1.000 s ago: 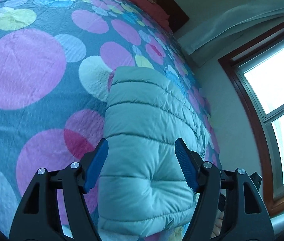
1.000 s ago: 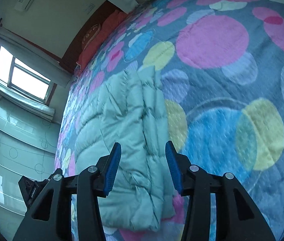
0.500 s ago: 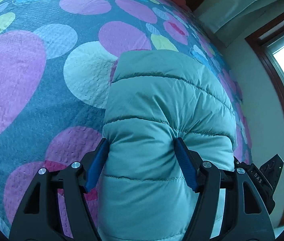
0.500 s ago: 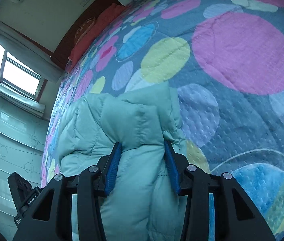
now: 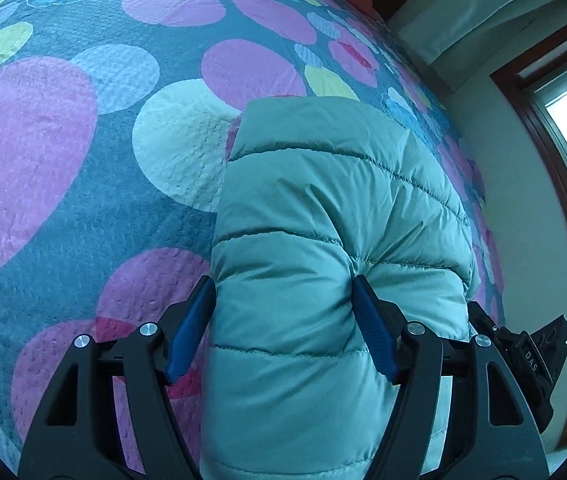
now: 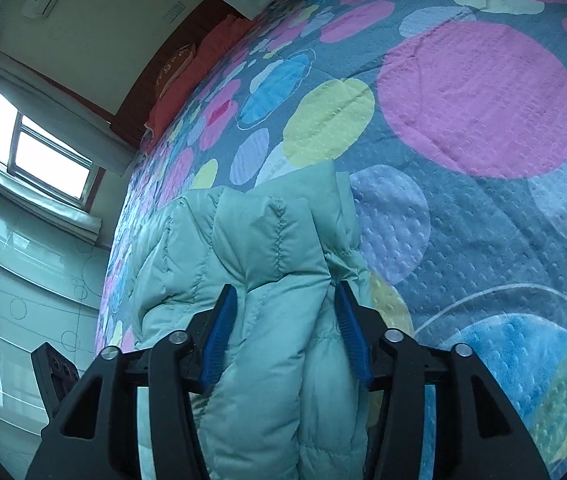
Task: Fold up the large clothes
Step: 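Move both open grippers to the sides of the green jacket bundle, then grasp the bundle end with the right gripper while the left gripper grips the bundle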
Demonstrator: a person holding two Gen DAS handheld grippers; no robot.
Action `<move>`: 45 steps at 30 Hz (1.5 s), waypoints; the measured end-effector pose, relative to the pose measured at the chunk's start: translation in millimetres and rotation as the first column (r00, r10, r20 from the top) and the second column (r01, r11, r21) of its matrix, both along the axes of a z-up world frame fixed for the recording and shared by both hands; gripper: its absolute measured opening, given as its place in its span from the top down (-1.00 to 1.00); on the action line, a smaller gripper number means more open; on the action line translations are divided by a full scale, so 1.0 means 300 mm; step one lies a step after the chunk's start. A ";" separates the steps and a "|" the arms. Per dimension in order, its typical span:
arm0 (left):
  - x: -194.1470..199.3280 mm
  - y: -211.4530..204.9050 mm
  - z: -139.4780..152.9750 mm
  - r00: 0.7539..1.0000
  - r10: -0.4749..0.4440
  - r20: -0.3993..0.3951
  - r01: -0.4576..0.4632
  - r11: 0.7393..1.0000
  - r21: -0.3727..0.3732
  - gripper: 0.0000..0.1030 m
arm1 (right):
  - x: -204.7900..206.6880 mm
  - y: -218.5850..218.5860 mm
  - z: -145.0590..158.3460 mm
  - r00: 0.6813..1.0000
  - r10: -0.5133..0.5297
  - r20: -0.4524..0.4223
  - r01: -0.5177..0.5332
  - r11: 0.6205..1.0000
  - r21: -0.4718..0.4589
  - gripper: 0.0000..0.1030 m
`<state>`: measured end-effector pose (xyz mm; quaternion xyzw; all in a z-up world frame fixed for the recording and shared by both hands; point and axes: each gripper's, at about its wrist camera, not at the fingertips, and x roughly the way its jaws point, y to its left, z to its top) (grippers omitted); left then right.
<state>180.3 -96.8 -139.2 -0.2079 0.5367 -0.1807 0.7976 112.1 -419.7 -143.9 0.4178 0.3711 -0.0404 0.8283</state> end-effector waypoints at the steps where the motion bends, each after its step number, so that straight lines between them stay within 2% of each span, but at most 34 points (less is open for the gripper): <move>1: -0.003 0.009 0.007 1.000 0.008 0.005 -0.008 1.000 -0.010 -0.36 | -0.009 0.001 0.008 1.000 -0.005 0.002 0.005 1.000 -0.016 -0.32; 2: -0.005 0.018 0.012 1.000 0.019 0.011 -0.018 1.000 -0.014 -0.39 | -0.015 0.000 0.011 1.000 -0.009 0.001 0.009 1.000 -0.028 -0.40; 3: -0.007 0.026 0.015 0.999 0.037 0.014 -0.037 0.999 -0.004 -0.55 | -0.017 -0.002 0.008 1.000 -0.009 -0.004 0.009 0.999 -0.032 -0.40; 4: -0.007 0.033 0.014 0.998 0.058 0.011 -0.058 0.998 0.006 -0.63 | -0.017 -0.005 -0.002 1.000 -0.009 -0.014 0.008 1.000 -0.029 -0.41; 7: -0.001 0.047 -0.013 0.997 0.067 -0.032 -0.069 0.997 -0.047 -0.64 | -0.024 -0.020 -0.055 0.999 -0.014 -0.032 0.015 1.000 0.025 -0.41; 10: 0.005 0.044 -0.034 0.996 0.063 -0.064 -0.069 0.994 -0.089 -0.65 | -0.029 -0.023 -0.081 1.000 -0.014 -0.012 0.015 0.998 0.065 -0.47; 13: 0.005 0.028 -0.036 0.998 0.042 -0.054 -0.048 0.994 -0.103 -0.65 | -0.029 -0.022 -0.081 1.000 0.006 0.007 -0.007 0.997 0.077 -0.52; 18: 0.012 -0.002 -0.046 0.999 0.004 -0.050 -0.010 0.992 -0.127 -0.68 | -0.041 -0.031 -0.105 0.998 0.028 0.048 -0.035 0.988 0.152 -0.53; 25: 0.025 -0.016 -0.063 0.999 -0.021 -0.049 0.013 0.989 -0.149 -0.69 | -0.061 0.001 -0.136 0.992 0.095 0.081 -0.109 0.977 0.185 -0.51; 28: 0.030 -0.013 -0.066 0.998 -0.044 -0.050 0.035 0.987 -0.159 -0.69 | -0.060 0.022 -0.137 0.992 0.095 0.088 -0.109 0.981 0.161 -0.49; 33: 0.047 -0.027 -0.072 0.994 -0.093 -0.049 0.084 0.983 -0.165 -0.68 | -0.047 0.046 -0.144 0.990 0.105 0.090 -0.118 0.981 0.153 -0.22; 38: 0.038 -0.037 -0.063 0.994 -0.105 -0.022 0.101 0.983 -0.154 -0.36 | -0.032 0.074 -0.168 0.985 0.125 0.121 -0.151 0.960 0.237 0.22; 40: 0.039 -0.022 -0.061 0.995 -0.099 -0.020 0.094 0.980 -0.174 -0.19 | -0.028 0.087 -0.164 0.983 0.128 0.134 -0.157 0.958 0.238 0.29; 45: 0.044 0.032 -0.024 0.999 -0.053 0.011 0.054 0.982 -0.181 0.01 | 0.009 0.129 -0.148 0.976 0.145 0.162 -0.182 0.952 0.247 0.38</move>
